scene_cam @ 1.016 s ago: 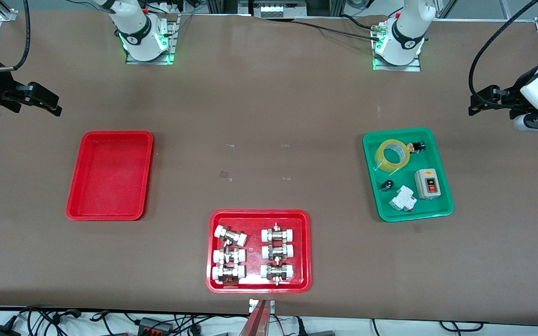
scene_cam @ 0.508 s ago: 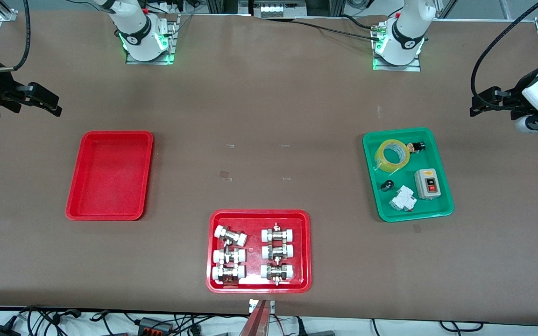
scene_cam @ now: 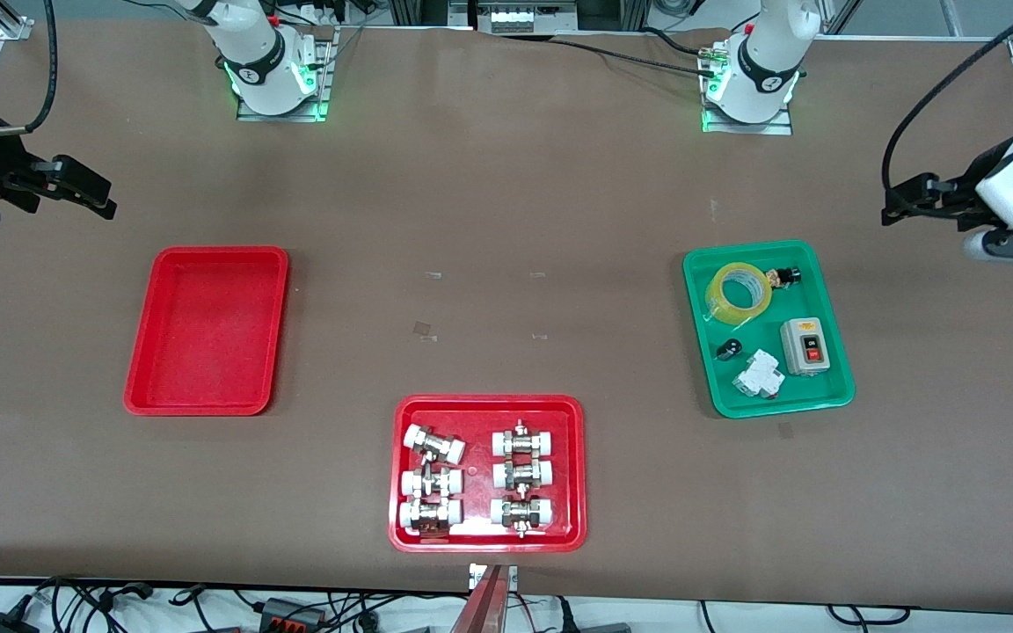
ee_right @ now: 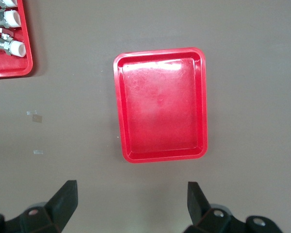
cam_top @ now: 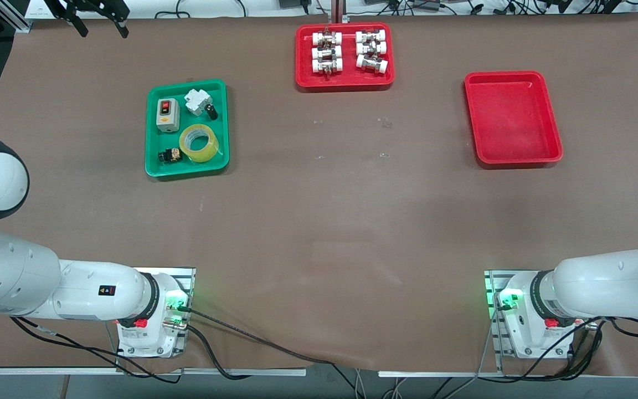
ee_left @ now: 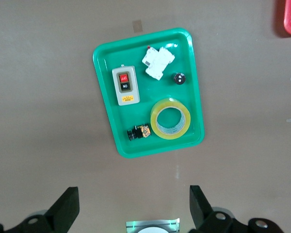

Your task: Left arm passes tape to right arm into tray

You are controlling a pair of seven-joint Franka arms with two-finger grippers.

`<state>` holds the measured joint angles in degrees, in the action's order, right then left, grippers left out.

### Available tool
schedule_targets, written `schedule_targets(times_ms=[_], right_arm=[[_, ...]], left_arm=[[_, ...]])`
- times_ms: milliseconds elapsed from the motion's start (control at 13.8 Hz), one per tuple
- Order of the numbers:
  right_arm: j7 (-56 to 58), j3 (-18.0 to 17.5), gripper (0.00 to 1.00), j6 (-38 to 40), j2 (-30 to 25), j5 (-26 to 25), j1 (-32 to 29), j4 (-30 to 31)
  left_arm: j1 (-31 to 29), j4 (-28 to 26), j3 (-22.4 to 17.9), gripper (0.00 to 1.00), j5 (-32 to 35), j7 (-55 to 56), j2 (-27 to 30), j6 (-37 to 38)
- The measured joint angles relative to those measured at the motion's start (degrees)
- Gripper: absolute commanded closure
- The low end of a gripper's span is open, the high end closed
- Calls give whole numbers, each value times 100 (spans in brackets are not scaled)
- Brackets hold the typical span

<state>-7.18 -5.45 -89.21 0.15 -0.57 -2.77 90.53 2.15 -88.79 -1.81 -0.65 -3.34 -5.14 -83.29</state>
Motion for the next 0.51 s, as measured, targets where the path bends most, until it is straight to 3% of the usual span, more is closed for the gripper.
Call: schedule_targets(times_ms=[290,508], right_arm=[[1,0,0,0,1,0,0,-1],[3,0,0,0,2,0,0,-4]], left_arm=[[15,-3,22,0,0,-10,-238,71],[16,-28,27,0,0,-30,-848,-67]])
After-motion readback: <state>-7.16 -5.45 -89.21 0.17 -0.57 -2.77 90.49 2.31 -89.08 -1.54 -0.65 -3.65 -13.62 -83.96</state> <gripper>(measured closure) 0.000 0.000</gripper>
